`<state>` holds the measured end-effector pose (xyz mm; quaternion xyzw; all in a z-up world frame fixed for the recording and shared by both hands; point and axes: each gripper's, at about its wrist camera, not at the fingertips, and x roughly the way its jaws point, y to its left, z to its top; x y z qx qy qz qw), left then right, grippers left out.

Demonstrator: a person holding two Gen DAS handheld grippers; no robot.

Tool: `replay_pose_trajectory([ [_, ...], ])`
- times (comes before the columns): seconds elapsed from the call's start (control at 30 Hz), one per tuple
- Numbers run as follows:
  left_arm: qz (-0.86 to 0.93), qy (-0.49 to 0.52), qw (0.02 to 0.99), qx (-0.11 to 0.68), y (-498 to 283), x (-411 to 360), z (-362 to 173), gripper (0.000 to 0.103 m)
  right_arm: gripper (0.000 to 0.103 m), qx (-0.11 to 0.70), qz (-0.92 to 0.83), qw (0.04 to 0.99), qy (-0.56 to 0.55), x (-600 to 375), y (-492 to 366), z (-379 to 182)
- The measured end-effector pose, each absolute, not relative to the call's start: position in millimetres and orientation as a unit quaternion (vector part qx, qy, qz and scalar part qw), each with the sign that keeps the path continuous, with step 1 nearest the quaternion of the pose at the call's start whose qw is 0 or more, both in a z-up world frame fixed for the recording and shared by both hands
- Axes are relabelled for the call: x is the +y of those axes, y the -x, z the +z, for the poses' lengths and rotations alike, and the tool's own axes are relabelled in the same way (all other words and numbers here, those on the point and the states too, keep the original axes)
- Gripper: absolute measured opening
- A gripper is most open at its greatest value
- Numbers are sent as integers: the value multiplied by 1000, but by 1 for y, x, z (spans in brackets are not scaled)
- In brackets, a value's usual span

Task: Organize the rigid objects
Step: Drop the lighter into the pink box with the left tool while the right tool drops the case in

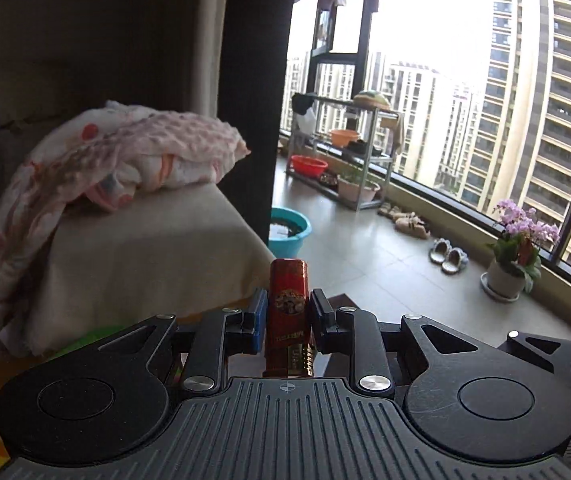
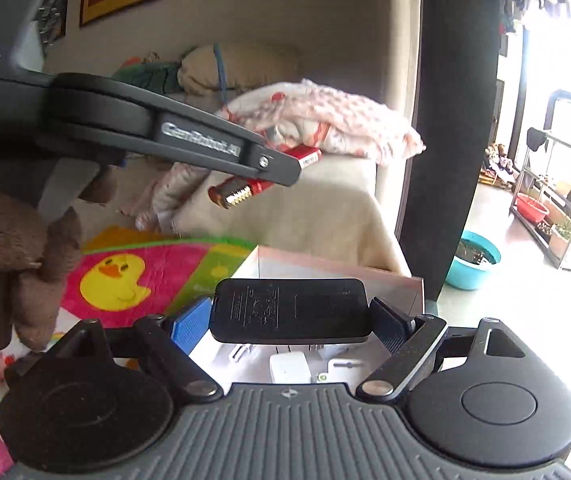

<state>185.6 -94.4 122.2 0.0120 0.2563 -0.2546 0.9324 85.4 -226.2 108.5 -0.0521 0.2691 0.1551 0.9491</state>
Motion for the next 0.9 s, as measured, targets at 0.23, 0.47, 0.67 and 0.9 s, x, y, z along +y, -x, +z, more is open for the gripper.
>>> replay_pose_trajectory([
  [0.23,-246,41,907,339,-233,-84,74,27,86,294,164,939,71,-215,-106,68],
  [0.47,-254,91,930,249,-178,-31,107,27,86,269,127,955,23,-236,-78,62],
  [0.67,-222,71,946,225,-83,25,116,27,86,287,138,948,-13,-258,-38,58],
  [0.9,-159,75,950,257,-13,69,78,27,86,292,174,940,34,-233,1,53],
])
